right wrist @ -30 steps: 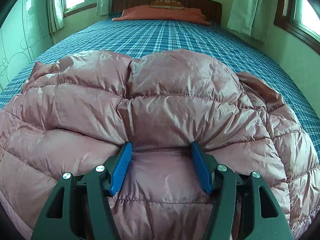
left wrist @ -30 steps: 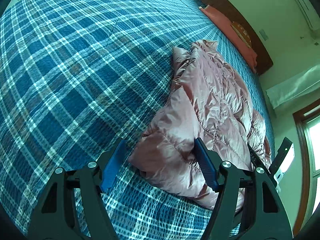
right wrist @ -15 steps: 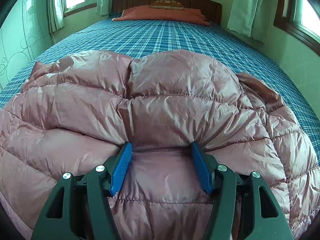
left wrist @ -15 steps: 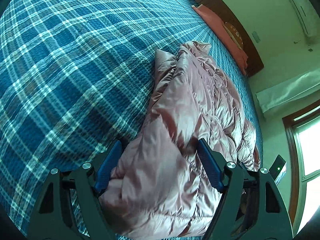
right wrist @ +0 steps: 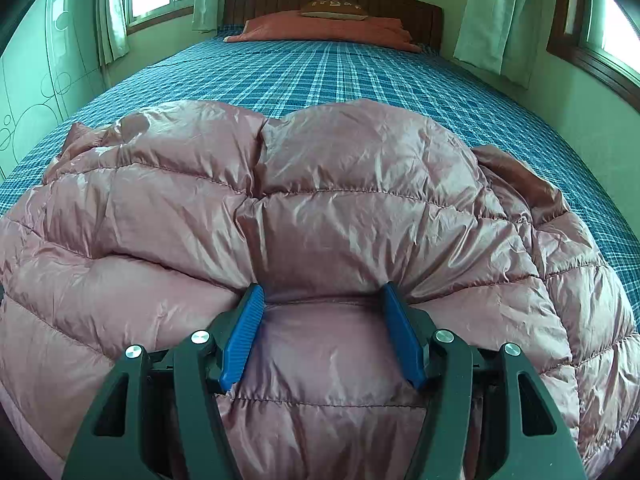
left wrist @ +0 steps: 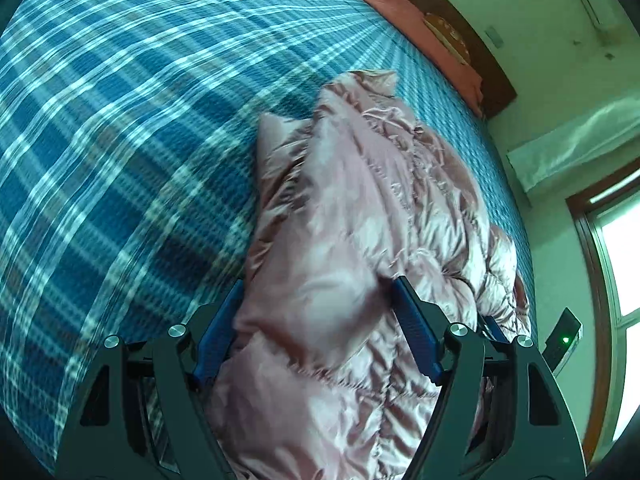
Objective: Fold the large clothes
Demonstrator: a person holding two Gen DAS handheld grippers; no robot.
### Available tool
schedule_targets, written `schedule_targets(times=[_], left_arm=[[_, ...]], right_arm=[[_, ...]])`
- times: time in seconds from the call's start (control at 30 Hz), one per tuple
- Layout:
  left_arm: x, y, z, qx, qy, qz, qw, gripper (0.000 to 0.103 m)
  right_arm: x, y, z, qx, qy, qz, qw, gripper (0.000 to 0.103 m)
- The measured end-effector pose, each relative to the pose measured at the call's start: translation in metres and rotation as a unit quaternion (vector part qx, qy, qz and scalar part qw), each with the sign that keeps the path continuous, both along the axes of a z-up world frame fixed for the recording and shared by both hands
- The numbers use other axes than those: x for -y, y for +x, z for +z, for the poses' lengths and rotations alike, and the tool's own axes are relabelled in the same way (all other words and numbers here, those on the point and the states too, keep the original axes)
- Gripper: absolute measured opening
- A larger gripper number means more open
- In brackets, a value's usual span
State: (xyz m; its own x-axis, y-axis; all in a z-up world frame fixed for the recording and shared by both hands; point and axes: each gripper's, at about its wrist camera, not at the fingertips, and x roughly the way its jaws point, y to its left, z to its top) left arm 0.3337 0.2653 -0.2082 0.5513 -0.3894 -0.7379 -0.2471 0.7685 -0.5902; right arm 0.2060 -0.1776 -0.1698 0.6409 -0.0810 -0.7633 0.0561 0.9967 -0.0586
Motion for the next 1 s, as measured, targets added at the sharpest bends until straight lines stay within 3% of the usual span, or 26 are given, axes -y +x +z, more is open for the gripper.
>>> schedule_targets(times=[0.1, 0.23, 0.27, 0.4, 0.5, 0.77, 1.0], left_arm=[[0.000, 0.011, 0.000, 0.000, -0.015, -0.021, 0.9997, 0.072], [0.008, 0.022, -0.008, -0.005, 0.019, -0.053, 0.9984, 0.072], [0.010, 0.021, -0.005, -0.001, 0.028, -0.055, 0.9981, 0.068], [0.016, 0.018, 0.003, 0.015, 0.021, -0.065, 0.9975, 0.030], [0.021, 0.015, 0.016, 0.033, 0.032, -0.065, 0.9969, 0.017], [0.043, 0.005, 0.068, 0.087, 0.065, -0.074, 0.9914, 0.013], [0.092, 0.006, 0.106, 0.116, 0.093, -0.107, 0.9831, 0.013]], right_arm=[[-0.001, 0.000, 0.000, 0.000, 0.000, 0.000, 1.000, 0.061], [-0.001, 0.000, 0.000, 0.000, -0.001, -0.001, 1.000, 0.061], [-0.001, 0.000, 0.000, 0.000, -0.001, -0.001, 1.000, 0.061], [0.000, 0.000, 0.002, 0.002, -0.004, -0.002, 1.000, 0.061], [0.000, 0.001, 0.006, 0.002, -0.010, -0.003, 1.000, 0.061], [0.015, -0.015, 0.031, 0.019, -0.015, -0.001, 1.000, 0.061], [0.057, -0.029, 0.055, 0.033, -0.015, -0.023, 0.999, 0.061]])
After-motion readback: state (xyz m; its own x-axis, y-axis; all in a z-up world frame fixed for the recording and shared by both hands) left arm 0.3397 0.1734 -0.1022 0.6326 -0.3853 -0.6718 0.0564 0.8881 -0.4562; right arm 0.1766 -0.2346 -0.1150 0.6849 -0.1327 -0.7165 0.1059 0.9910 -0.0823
